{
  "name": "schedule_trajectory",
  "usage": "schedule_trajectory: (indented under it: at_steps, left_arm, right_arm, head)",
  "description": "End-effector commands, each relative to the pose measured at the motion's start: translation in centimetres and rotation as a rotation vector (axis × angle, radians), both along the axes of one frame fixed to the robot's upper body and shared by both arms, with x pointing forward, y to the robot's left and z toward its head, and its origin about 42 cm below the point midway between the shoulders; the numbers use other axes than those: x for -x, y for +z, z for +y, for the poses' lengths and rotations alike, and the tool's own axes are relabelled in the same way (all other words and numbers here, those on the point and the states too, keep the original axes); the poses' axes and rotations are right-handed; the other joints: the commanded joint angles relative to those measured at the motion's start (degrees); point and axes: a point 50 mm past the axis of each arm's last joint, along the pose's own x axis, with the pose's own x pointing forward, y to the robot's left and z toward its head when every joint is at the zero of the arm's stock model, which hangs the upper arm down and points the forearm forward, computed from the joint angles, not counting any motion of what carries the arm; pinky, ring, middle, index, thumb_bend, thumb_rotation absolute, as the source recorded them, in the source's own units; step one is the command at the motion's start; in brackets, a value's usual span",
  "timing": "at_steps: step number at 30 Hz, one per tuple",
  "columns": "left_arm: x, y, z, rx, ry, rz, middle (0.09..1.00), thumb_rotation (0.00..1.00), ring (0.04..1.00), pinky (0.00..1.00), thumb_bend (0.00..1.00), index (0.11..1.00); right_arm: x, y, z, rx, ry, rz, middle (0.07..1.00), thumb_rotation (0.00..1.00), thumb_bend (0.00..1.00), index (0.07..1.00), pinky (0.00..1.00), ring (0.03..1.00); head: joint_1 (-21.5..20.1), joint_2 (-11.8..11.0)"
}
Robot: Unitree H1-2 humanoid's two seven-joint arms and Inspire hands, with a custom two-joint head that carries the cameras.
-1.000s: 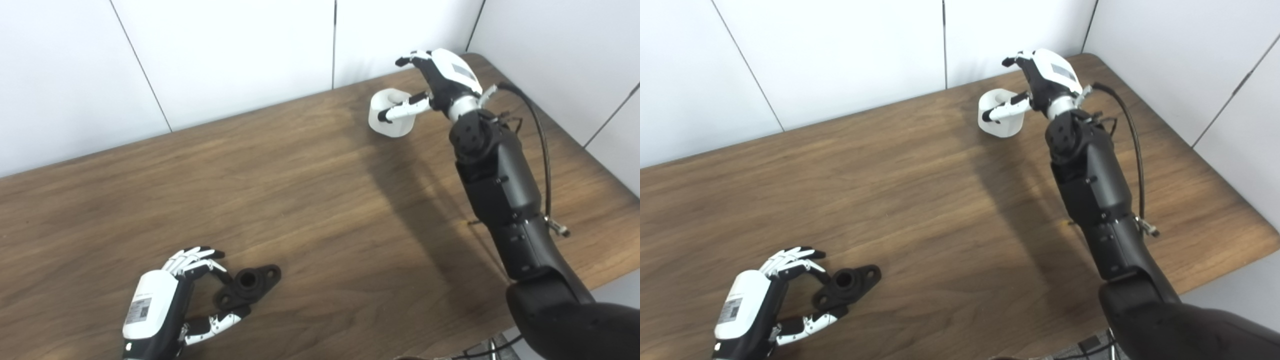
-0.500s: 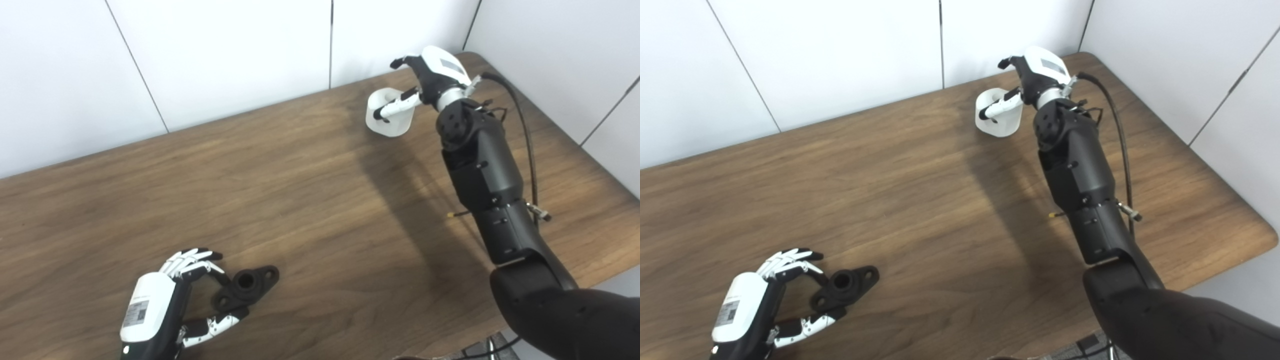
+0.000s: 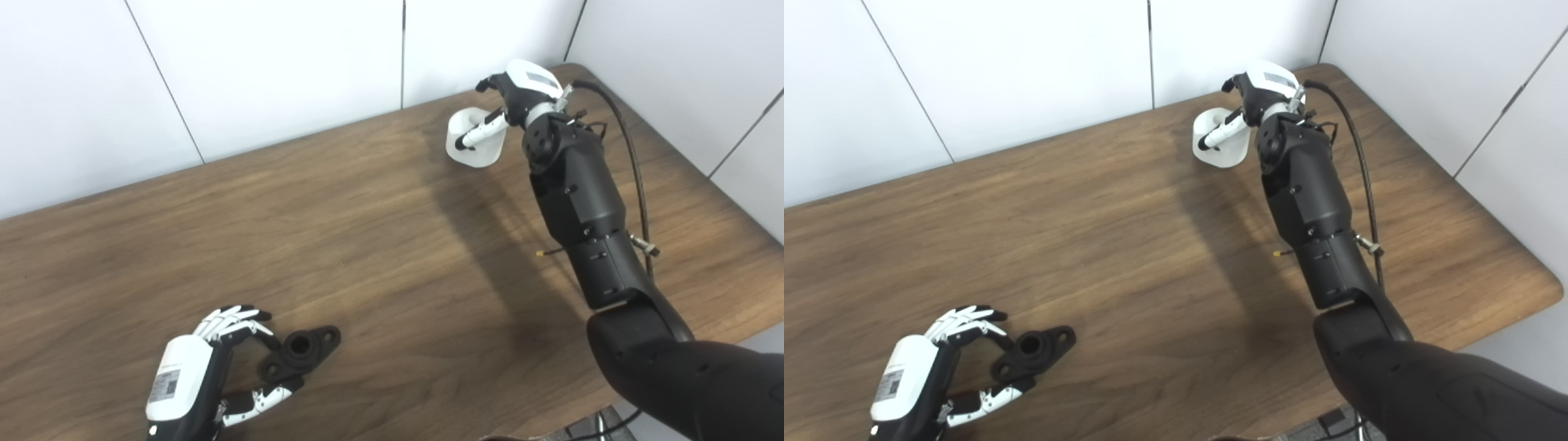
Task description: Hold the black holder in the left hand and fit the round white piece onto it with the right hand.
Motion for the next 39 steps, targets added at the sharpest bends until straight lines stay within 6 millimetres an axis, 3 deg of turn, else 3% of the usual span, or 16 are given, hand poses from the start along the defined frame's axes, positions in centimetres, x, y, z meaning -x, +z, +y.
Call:
schedule_trajectory:
  at_steps: [1,26,35,39]
  left_arm:
    - [0.77,-1.26,0.44,-0.048,0.001,0.073,0.743,0.04,0.823,0.85,0.52,0.486]
    - [0.22,-1.36,0.47,-0.038,0.012,0.062,0.733,0.04,0.812,0.83,0.52,0.486]
    - [-0.01,-1.36,0.39,-0.054,0.021,0.066,0.734,0.04,0.815,0.82,0.52,0.486]
    - [-0.05,-1.47,0.38,-0.047,0.018,0.067,0.732,0.04,0.814,0.82,0.52,0.486]
  right_arm:
    - [-0.42,2.19,-0.29,0.036,-0.012,-0.082,0.865,0.31,0.86,0.801,0.81,0.931]
    - [-0.32,1.75,-0.78,0.069,-0.043,-0.114,0.819,0.34,0.84,0.727,0.78,0.906]
    - [-0.21,1.41,-1.1,0.057,-0.046,-0.108,0.821,0.34,0.84,0.719,0.7,0.91]
    - [-0.18,1.21,-1.28,0.048,-0.049,-0.109,0.824,0.33,0.84,0.713,0.71,0.912]
  head:
    - [0.0,0.1]
    - [0.2,0.0]
    - [0.5,0.0]
    - [0.4,0.1]
